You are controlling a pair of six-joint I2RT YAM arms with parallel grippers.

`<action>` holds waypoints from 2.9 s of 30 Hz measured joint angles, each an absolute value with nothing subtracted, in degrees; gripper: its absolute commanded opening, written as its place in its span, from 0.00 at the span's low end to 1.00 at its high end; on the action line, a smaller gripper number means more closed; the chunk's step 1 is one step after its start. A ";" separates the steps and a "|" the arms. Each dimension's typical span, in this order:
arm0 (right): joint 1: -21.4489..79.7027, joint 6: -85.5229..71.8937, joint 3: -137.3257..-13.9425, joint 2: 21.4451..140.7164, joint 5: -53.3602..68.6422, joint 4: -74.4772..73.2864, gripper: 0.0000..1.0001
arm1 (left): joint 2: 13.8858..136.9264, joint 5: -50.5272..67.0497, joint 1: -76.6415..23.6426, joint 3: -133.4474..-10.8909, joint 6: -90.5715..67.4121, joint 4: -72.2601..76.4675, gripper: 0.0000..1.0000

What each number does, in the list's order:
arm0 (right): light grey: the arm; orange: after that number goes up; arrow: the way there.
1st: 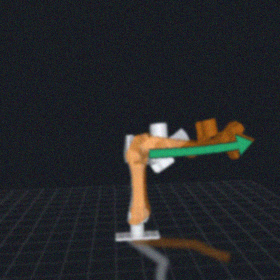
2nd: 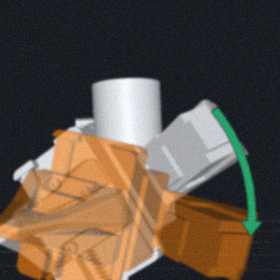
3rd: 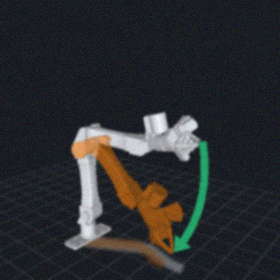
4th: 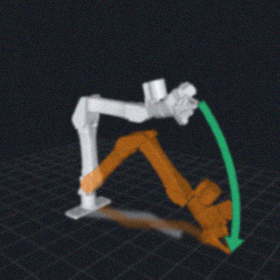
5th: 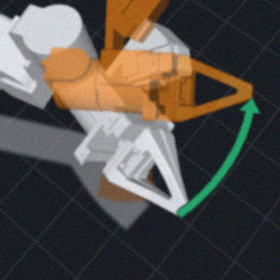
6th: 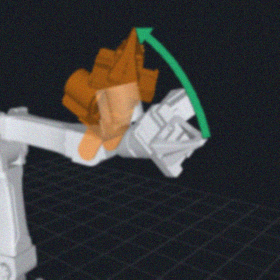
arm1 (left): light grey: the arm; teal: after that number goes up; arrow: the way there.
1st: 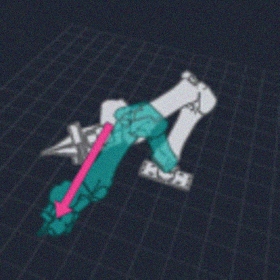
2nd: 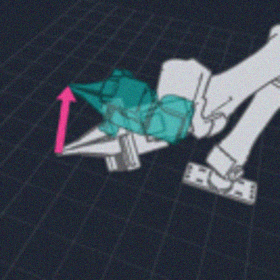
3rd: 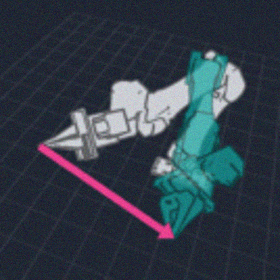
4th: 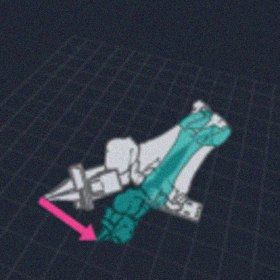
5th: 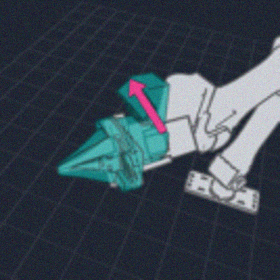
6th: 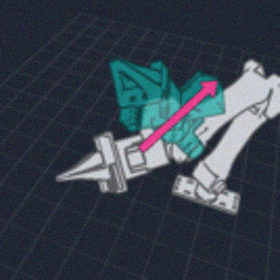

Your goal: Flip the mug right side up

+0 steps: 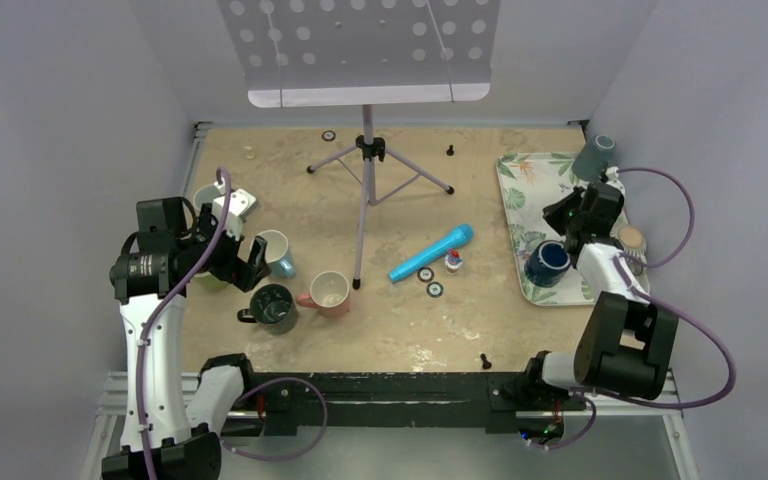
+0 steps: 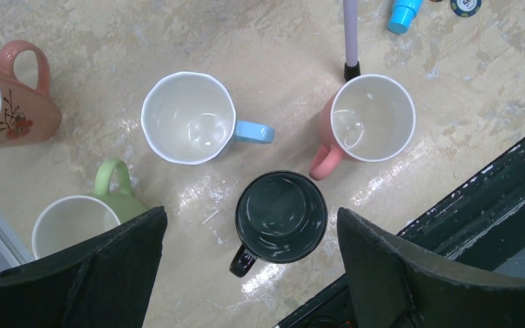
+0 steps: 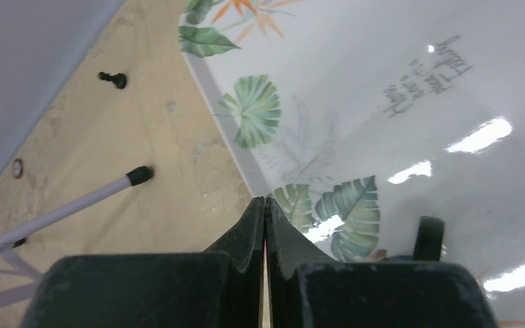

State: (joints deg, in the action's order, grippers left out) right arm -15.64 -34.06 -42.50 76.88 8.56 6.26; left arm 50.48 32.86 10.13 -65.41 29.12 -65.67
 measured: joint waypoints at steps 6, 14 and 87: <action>-14.76 -31.79 -55.94 83.83 -6.52 -9.37 0.96 | 50.65 33.26 10.13 -65.41 29.15 -65.73 0.98; -12.34 -29.54 -62.13 90.65 -17.32 -19.88 0.99 | 51.27 33.21 10.13 -65.41 29.58 -66.48 0.98; 57.58 -29.17 -64.77 70.04 6.44 23.97 0.00 | 50.15 77.97 0.71 -77.36 -0.51 -52.38 0.96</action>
